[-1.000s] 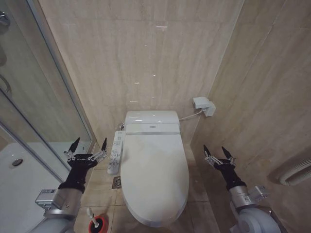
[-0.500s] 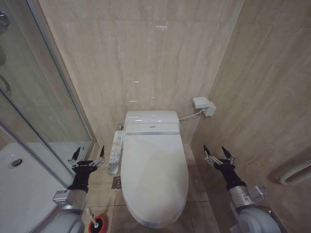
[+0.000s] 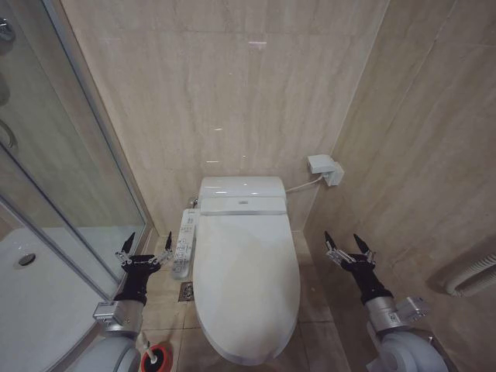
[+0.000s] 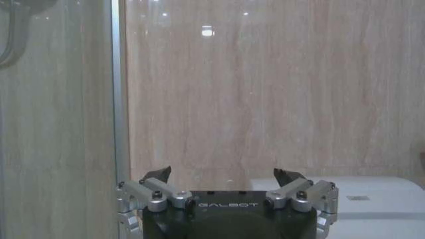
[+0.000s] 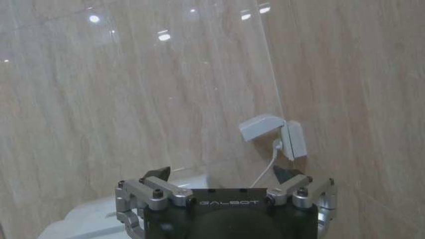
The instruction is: Open the toilet lid, clean the toilet bowl with a toilet brush, close the toilet lid, and flush.
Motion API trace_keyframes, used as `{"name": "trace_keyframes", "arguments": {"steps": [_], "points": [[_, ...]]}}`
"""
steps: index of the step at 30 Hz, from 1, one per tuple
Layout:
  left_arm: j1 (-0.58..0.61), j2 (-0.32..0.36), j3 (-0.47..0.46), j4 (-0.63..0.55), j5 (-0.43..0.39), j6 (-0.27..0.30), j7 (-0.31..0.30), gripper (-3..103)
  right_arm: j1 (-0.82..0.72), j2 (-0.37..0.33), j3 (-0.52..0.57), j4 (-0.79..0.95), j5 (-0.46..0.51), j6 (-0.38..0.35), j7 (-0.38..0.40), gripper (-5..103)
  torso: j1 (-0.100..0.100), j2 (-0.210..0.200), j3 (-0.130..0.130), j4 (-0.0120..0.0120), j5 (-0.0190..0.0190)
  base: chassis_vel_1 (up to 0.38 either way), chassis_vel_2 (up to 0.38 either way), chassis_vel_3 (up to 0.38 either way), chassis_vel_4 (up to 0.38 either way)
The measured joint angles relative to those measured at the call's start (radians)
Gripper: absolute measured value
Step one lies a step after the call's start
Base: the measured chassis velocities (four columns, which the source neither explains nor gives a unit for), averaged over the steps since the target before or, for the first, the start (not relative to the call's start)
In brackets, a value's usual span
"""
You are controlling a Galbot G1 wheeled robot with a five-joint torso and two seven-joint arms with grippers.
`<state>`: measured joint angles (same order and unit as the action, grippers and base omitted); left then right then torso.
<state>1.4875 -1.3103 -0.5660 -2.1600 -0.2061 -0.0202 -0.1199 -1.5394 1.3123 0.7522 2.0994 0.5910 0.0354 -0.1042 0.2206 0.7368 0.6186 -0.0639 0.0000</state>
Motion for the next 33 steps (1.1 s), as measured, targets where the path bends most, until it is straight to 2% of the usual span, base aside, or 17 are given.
{"name": "trace_keyframes", "arguments": {"steps": [33], "points": [[-0.02, -0.003, -0.001, 0.007, -0.002, -0.006, 0.018, 100, 0.001, 0.0, 0.0, 0.0, 0.0, 0.0, 0.0, 100, 0.0, 0.0, 0.0, 0.0001, 0.0, -0.046, 0.036, 0.039, -0.045]]}}
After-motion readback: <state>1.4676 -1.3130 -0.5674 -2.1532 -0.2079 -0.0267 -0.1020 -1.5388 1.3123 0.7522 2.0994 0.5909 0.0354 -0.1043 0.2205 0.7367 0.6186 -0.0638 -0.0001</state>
